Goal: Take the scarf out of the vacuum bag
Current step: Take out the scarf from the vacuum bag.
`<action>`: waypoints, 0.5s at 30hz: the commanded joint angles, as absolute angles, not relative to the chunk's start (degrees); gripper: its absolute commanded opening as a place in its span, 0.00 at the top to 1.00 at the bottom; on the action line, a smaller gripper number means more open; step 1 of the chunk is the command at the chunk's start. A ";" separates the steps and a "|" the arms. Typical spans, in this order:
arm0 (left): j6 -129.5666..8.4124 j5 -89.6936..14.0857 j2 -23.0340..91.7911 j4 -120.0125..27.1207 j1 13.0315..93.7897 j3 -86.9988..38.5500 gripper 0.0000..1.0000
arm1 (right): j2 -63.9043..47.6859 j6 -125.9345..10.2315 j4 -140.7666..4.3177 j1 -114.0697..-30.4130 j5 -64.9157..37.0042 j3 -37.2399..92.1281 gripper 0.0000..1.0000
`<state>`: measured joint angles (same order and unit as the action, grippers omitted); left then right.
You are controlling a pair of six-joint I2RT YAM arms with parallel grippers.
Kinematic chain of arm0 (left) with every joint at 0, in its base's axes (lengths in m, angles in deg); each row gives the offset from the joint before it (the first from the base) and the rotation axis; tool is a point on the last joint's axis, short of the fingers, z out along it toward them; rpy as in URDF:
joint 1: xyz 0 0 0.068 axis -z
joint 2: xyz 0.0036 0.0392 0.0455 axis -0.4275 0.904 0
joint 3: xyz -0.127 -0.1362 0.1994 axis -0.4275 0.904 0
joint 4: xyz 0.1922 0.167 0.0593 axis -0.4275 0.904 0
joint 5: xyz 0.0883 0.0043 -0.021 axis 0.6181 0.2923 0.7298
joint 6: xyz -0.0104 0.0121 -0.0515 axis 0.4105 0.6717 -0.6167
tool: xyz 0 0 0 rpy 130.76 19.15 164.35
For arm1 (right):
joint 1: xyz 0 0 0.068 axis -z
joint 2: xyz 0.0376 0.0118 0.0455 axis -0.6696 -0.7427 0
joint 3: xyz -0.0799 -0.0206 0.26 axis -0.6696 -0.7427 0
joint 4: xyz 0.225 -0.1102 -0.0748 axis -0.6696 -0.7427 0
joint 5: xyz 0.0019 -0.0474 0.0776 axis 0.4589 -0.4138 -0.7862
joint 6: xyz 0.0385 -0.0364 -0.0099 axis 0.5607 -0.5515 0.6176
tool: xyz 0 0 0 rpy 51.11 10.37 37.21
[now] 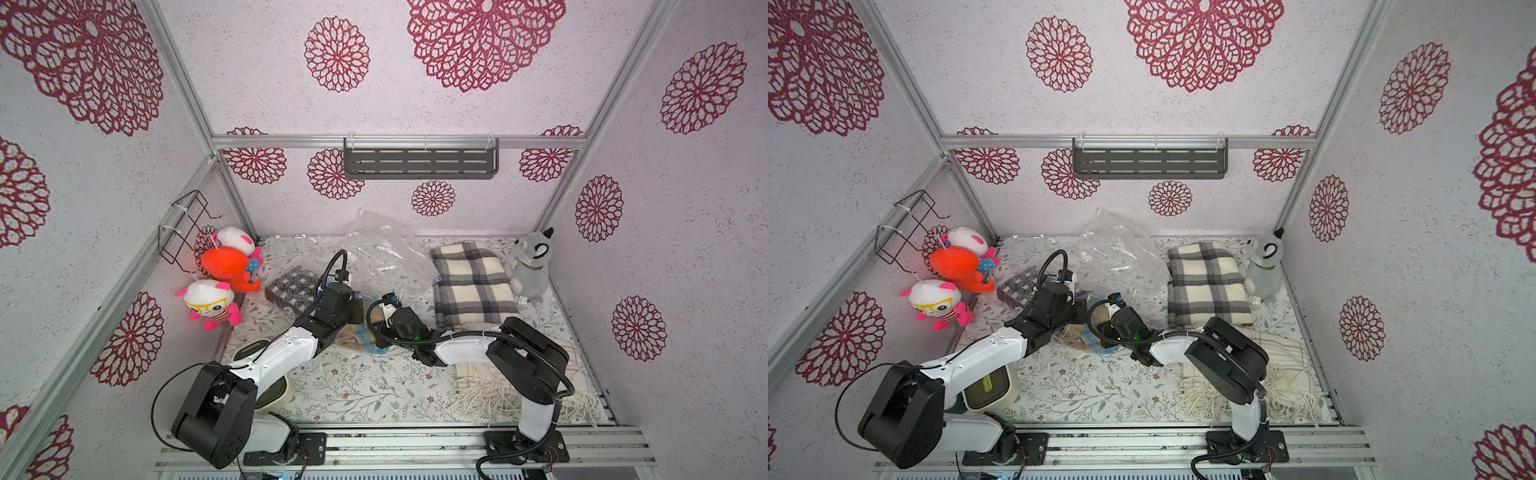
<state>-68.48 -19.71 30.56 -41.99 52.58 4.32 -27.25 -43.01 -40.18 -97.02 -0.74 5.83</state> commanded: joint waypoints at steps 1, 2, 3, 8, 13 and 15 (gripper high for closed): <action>-68.10 -22.73 32.72 -48.33 52.27 1.06 1.00 | -26.22 -49.48 -41.12 -100.20 2.20 7.27 1.00; -68.04 -20.73 33.87 -47.41 52.35 0.30 1.00 | -25.27 -50.90 -39.95 -101.00 3.24 6.27 1.00; -67.93 -19.18 35.22 -46.28 52.38 -0.42 1.00 | -24.37 -52.12 -39.59 -101.72 4.25 5.91 1.00; -68.14 -15.71 40.66 -44.78 52.04 -2.07 1.00 | -20.54 -55.46 -41.15 -103.05 9.44 4.25 1.00; -68.18 -13.32 40.26 -43.62 51.70 -0.57 1.00 | -15.66 -52.93 -40.01 -100.20 7.11 0.18 1.00; -68.17 -12.94 39.88 -43.56 51.24 0.58 1.00 | -13.31 -53.24 -39.78 -99.57 8.07 -1.22 1.00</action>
<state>-68.46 -16.62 40.46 -42.93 52.53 -0.77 -18.73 -51.79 -42.96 -100.17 8.59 -0.27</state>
